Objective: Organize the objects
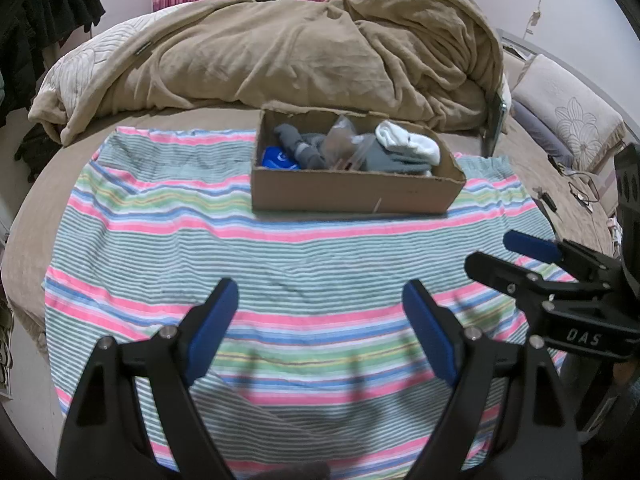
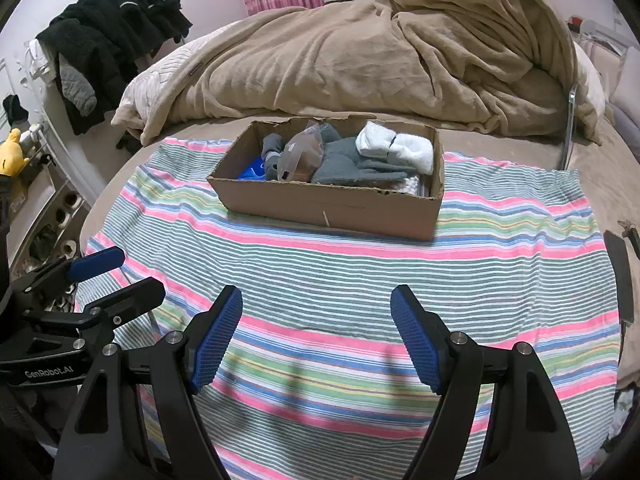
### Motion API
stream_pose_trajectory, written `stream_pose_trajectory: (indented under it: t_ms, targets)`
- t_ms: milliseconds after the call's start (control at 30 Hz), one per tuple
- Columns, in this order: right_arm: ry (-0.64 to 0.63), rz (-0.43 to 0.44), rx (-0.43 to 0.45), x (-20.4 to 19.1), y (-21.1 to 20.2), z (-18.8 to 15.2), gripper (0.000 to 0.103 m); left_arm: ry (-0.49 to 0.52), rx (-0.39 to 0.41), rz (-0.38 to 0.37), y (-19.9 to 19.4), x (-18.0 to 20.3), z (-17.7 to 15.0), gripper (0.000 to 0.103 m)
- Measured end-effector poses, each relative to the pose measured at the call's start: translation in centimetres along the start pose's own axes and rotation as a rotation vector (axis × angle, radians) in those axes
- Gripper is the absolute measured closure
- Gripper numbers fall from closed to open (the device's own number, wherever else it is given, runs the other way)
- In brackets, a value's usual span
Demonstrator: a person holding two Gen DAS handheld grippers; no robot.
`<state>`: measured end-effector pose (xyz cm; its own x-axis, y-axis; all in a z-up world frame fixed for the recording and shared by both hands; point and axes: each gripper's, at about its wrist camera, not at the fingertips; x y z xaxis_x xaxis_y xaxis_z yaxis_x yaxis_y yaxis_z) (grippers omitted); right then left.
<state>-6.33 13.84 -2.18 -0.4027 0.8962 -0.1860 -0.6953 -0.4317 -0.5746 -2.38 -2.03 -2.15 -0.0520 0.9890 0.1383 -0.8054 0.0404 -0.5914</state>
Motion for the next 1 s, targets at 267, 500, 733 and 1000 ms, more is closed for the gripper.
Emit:
stream_pose_trajectory:
  t_ms: [267, 500, 733, 1000]
  targets:
    - [0.001, 0.001, -0.002, 0.04, 0.0, -0.1, 0.024, 0.0, 0.0, -0.001, -0.05, -0.06, -0.04, 0.018]
    - [0.002, 0.0, -0.003, 0.14, -0.02, -0.14, 0.024, -0.001, 0.0, 0.0, -0.07, -0.09, -0.07, 0.018]
    - [0.002, 0.0, -0.003, 0.08, -0.01, -0.15, 0.024, -0.001, -0.002, -0.001, -0.03, -0.08, -0.06, 0.017]
    - [0.005, 0.0, -0.01, 0.26, 0.18, -0.33, 0.024, 0.012, 0.002, -0.034, 0.09, 0.37, -0.33, 0.017]
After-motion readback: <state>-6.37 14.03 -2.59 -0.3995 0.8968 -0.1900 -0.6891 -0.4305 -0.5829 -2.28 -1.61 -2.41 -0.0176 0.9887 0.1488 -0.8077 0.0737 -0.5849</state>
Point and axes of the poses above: each gripper's, at about its wrist camera, not at the fingertips, and y roughly the way its jaws point, x to its right, z to its top, and after that the axes turned 14 degrees about x, right-handed
